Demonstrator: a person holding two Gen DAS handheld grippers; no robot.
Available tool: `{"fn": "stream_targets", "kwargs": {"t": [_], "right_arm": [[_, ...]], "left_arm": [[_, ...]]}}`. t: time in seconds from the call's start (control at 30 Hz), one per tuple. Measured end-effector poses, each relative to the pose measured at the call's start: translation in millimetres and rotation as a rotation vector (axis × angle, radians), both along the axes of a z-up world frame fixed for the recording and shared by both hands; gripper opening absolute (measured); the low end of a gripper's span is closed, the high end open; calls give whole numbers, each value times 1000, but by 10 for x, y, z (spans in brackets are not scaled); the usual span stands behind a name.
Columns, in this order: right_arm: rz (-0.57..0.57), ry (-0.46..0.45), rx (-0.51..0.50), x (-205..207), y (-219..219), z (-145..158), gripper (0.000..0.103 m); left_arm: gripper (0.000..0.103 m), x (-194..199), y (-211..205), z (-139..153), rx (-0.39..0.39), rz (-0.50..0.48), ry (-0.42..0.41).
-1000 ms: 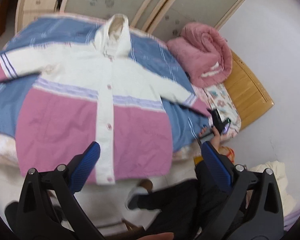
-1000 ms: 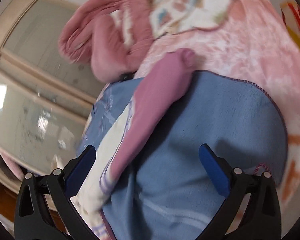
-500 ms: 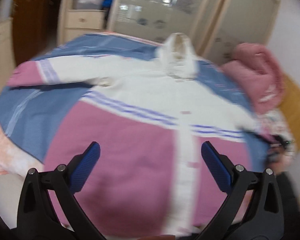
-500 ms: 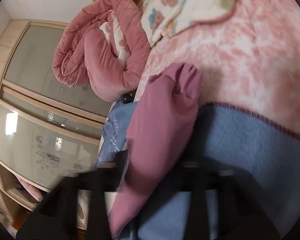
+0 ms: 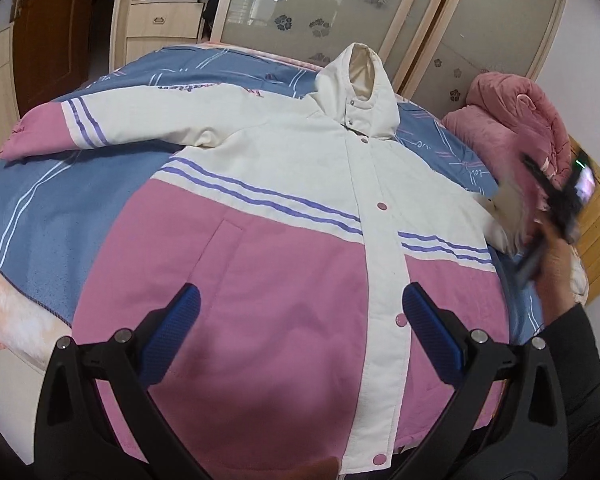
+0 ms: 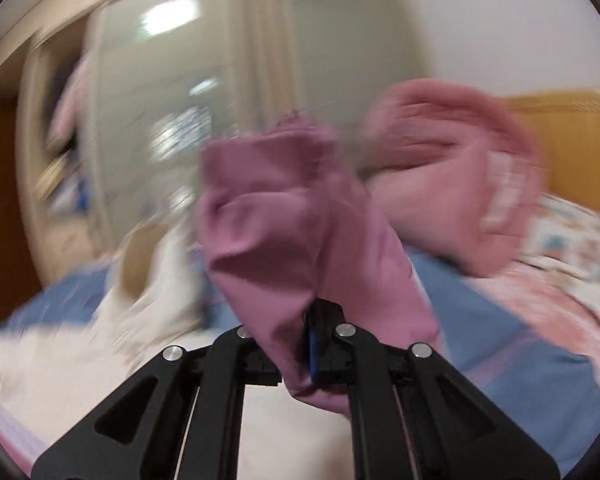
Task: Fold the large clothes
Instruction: 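Fold the held sleeve across the jacket front toward the collar and release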
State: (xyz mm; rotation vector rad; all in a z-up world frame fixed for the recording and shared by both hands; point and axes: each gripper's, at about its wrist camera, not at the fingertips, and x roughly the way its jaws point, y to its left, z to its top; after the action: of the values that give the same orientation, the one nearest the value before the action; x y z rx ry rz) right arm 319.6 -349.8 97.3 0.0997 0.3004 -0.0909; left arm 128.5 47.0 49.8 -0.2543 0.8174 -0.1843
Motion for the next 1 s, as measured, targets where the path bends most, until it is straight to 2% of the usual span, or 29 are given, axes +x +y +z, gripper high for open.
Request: {"fn": "stream_targets", "kwargs": {"t": [0.1, 0.2, 0.33, 0.37, 0.43, 0.47, 0.5, 0.57, 0.67, 0.77, 0.87, 1.0], "right_arm": [[126, 152, 13, 316, 548, -337, 8], [162, 271, 47, 472, 828, -599, 11], [162, 436, 182, 657, 778, -899, 23], [162, 442, 182, 639, 804, -914, 29], [180, 426, 142, 564, 940, -873, 47], [185, 416, 118, 503, 994, -837, 67], [185, 402, 104, 435, 1022, -808, 83], [171, 341, 78, 245, 1077, -691, 99], [155, 299, 75, -57, 1072, -493, 102], [128, 283, -15, -502, 1118, -333, 102], [116, 271, -105, -913, 1146, -280, 102], [103, 278, -156, -1417, 1085, -264, 102]], "left_arm": [[101, 34, 24, -34, 4, 9, 5], [101, 57, 64, -63, 3, 24, 4], [101, 93, 101, -116, 35, 54, 3], [101, 110, 105, -145, 51, 59, 16], [101, 133, 91, -199, 103, 58, 47], [101, 136, 79, -213, 128, 52, 51], [101, 134, 67, -218, 152, 50, 50], [101, 119, 67, -216, 177, 52, 44], [101, 79, 67, -150, 182, 52, 14], [101, 20, 75, -67, 180, 70, -23], [101, -55, 93, 16, 185, 76, -47], [101, -193, 61, 85, 192, 27, -87]]}}
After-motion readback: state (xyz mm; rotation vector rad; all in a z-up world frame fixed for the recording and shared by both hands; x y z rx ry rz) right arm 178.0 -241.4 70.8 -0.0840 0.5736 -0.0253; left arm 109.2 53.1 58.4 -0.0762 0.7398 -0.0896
